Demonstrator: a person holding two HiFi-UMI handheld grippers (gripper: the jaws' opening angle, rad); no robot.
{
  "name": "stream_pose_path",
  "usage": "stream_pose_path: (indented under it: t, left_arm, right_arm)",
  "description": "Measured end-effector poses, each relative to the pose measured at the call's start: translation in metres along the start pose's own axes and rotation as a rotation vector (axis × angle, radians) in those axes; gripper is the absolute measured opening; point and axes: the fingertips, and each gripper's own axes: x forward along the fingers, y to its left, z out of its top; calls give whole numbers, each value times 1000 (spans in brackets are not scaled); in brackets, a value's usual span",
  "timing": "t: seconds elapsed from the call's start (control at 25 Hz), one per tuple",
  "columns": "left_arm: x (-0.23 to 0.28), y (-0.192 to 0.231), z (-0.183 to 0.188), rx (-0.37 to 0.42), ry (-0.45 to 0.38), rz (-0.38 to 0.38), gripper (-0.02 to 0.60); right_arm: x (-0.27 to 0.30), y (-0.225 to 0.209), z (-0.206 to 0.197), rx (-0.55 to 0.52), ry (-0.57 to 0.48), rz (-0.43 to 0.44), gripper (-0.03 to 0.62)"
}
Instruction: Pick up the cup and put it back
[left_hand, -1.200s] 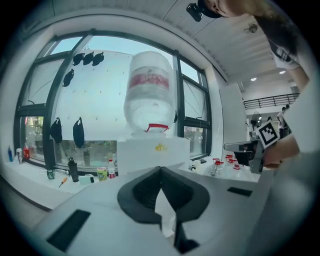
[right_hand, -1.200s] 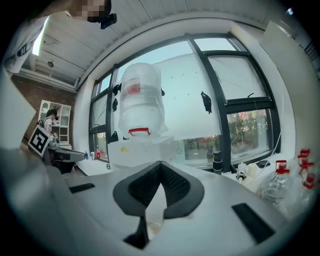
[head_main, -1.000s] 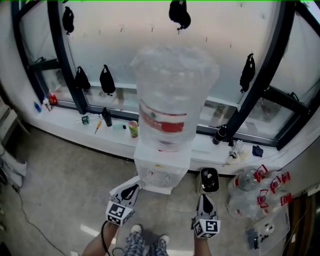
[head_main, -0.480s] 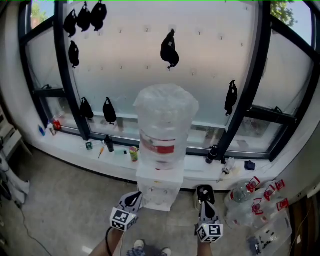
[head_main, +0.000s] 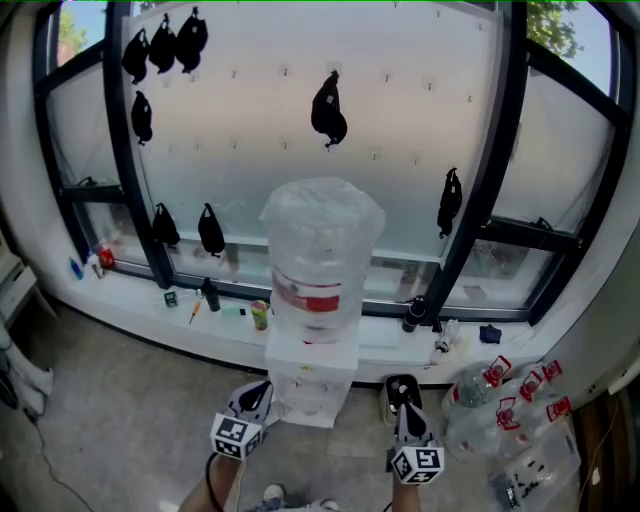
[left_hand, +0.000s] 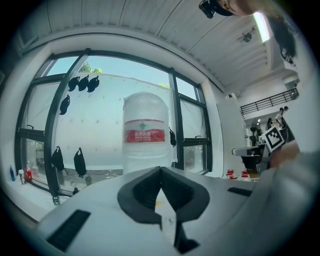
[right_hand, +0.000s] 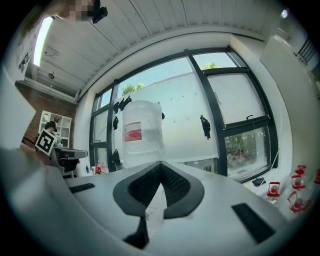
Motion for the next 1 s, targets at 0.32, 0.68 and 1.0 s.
stream_pose_path:
  t: [0.32,0.68,1.0]
  left_arm:
    - [10,3,-4,-6,7,-3,25]
    - [14,0,-9,-27,13,-17,25]
    - [13,1,-10,-35,15,-14,25]
  right_arm:
    - [9,-3,2,13,1,14,16]
    - [9,-1,1,21,3,30,16]
    - [11,6,2,25,-5,47,17]
